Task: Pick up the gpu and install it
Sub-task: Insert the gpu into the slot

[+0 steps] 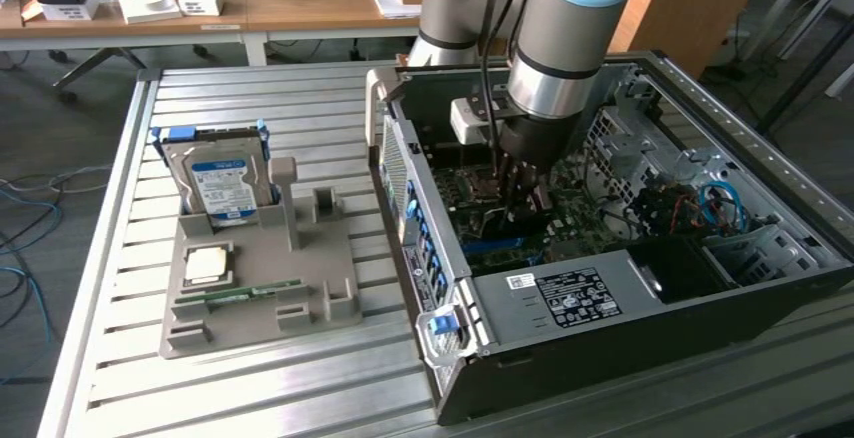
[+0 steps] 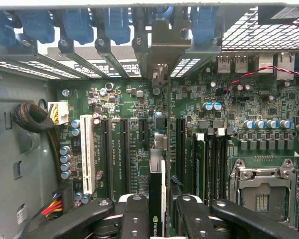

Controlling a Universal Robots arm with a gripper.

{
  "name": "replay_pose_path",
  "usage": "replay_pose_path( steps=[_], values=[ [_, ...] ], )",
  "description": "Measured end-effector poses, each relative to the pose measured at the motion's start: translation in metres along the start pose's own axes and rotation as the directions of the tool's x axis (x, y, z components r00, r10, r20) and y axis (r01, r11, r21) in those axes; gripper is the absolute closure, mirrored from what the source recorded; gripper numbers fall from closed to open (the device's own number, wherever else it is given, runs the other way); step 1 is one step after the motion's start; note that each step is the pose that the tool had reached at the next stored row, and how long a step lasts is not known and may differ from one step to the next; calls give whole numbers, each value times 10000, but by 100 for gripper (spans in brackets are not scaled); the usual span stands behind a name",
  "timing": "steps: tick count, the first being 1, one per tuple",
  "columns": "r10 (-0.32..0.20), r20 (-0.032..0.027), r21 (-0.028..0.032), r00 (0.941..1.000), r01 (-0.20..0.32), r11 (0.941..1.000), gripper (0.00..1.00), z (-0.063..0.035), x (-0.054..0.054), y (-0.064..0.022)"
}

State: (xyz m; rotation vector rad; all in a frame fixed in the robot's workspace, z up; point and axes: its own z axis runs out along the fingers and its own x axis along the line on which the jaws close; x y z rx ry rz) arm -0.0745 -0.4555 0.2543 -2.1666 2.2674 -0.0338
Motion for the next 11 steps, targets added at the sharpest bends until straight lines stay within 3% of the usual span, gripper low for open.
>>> replay_pose_path(
  steps=[11],
  values=[
    [0, -1, -1, 10000, 0, 10000, 74, 6, 0, 0]
  ],
)
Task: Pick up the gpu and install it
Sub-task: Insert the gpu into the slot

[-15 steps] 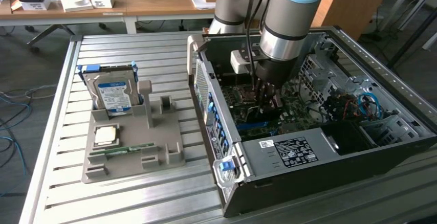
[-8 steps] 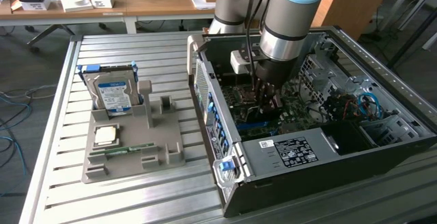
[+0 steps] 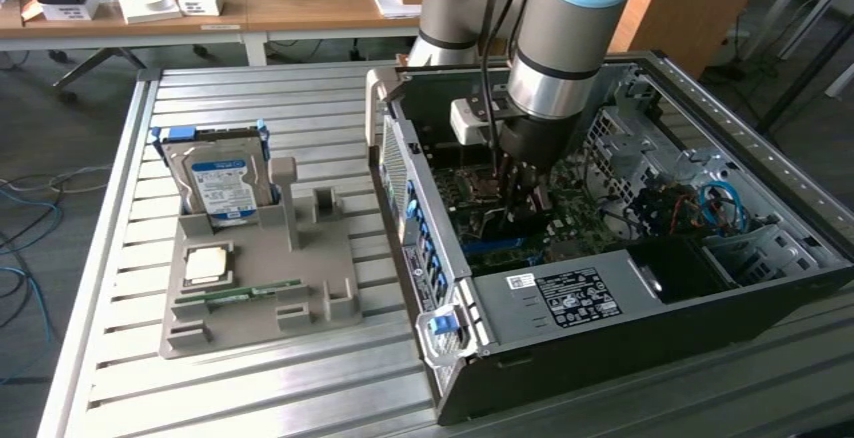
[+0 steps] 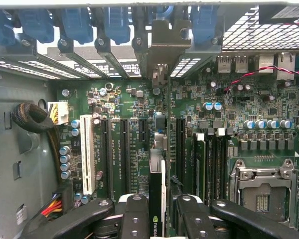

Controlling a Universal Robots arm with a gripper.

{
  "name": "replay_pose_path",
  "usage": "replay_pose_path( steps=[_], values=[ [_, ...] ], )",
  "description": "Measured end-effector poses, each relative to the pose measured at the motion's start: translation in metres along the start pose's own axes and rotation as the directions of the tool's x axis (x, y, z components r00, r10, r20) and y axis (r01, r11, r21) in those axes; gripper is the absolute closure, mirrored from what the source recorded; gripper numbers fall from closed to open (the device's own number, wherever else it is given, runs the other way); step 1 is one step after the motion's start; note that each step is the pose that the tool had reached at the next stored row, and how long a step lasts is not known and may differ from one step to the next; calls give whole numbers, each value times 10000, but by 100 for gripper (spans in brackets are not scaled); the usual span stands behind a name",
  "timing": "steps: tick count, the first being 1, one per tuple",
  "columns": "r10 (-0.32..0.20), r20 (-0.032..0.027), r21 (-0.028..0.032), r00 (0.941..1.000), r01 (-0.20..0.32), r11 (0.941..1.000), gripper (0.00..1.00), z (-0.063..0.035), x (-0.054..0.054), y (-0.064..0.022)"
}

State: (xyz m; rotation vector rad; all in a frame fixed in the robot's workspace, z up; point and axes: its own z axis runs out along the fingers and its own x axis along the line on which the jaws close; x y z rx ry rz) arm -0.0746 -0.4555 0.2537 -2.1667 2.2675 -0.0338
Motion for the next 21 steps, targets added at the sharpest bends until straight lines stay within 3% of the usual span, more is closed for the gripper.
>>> replay_pose_path(
  steps=[21],
  values=[
    [1, -1, 0, 10000, -1, 10000, 74, 12, 0, -4]
  ],
)
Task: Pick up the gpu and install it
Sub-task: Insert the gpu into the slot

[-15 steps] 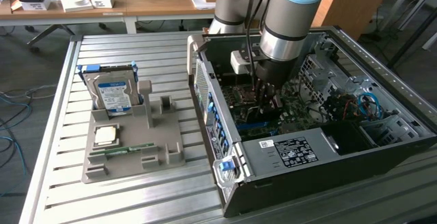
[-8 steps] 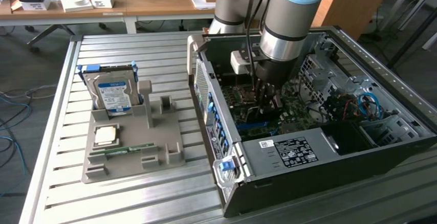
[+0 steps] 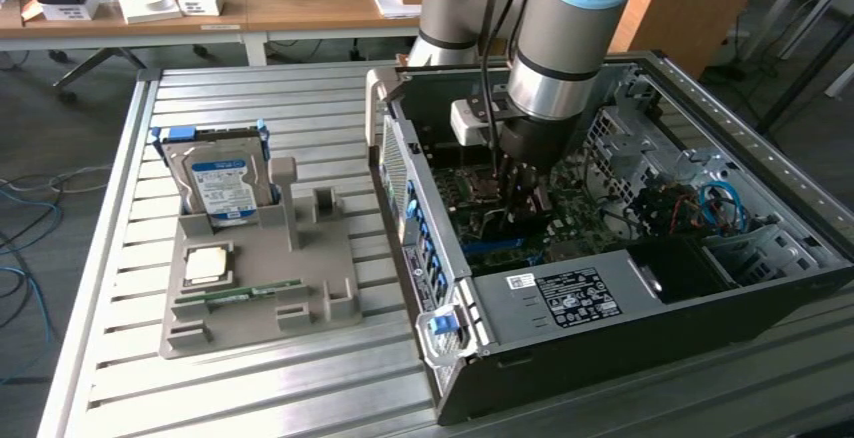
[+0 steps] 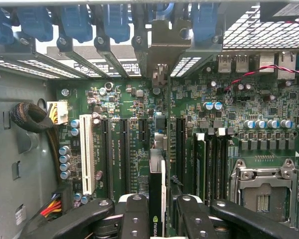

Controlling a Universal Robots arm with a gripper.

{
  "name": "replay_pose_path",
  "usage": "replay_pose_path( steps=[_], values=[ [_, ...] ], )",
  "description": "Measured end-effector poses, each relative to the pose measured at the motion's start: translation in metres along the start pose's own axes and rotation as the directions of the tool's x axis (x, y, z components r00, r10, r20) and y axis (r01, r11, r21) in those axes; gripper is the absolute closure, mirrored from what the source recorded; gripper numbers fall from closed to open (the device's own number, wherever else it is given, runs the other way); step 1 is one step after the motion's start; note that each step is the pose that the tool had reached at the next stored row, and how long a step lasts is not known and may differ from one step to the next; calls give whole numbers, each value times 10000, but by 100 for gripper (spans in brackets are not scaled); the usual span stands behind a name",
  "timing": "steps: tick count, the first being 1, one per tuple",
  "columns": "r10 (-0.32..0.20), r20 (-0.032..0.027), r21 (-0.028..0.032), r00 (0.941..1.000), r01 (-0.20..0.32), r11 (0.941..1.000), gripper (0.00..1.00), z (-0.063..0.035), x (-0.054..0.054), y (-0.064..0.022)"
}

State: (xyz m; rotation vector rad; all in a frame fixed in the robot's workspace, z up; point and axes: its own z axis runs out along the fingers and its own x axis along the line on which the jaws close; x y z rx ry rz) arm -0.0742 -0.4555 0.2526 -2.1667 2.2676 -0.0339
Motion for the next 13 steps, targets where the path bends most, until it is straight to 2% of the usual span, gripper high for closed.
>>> replay_pose_path(
  steps=[13],
  values=[
    [-1, 5, 2, 10000, 1, 10000, 74, 6, -9, -1]
  ],
)
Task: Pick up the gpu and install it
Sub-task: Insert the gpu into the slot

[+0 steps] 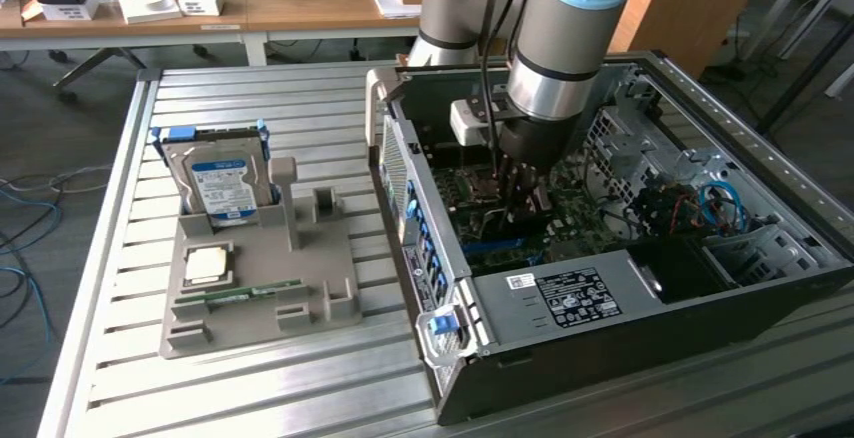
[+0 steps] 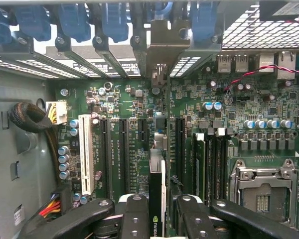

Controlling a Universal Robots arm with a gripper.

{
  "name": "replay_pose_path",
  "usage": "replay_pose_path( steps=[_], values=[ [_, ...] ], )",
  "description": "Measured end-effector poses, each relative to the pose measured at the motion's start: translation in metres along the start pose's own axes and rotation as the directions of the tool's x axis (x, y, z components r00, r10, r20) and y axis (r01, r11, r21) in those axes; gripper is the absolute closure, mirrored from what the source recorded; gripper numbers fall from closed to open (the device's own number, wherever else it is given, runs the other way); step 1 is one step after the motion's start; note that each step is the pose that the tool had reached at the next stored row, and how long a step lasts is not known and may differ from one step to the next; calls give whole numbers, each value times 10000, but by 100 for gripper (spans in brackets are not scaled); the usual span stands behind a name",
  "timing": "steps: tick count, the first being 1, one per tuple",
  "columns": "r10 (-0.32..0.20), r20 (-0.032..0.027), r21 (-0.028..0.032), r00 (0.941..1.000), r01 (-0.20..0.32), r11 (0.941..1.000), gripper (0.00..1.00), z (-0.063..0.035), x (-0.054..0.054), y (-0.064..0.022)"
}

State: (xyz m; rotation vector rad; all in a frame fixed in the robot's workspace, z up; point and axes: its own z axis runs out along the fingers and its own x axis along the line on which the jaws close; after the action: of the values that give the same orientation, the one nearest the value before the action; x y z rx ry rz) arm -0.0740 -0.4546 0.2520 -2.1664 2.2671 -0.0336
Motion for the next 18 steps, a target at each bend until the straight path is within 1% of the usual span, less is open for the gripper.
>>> replay_pose_path(
  steps=[18],
  values=[
    [0, -2, -2, 10000, 0, 10000, 74, 13, -4, 3]
  ],
)
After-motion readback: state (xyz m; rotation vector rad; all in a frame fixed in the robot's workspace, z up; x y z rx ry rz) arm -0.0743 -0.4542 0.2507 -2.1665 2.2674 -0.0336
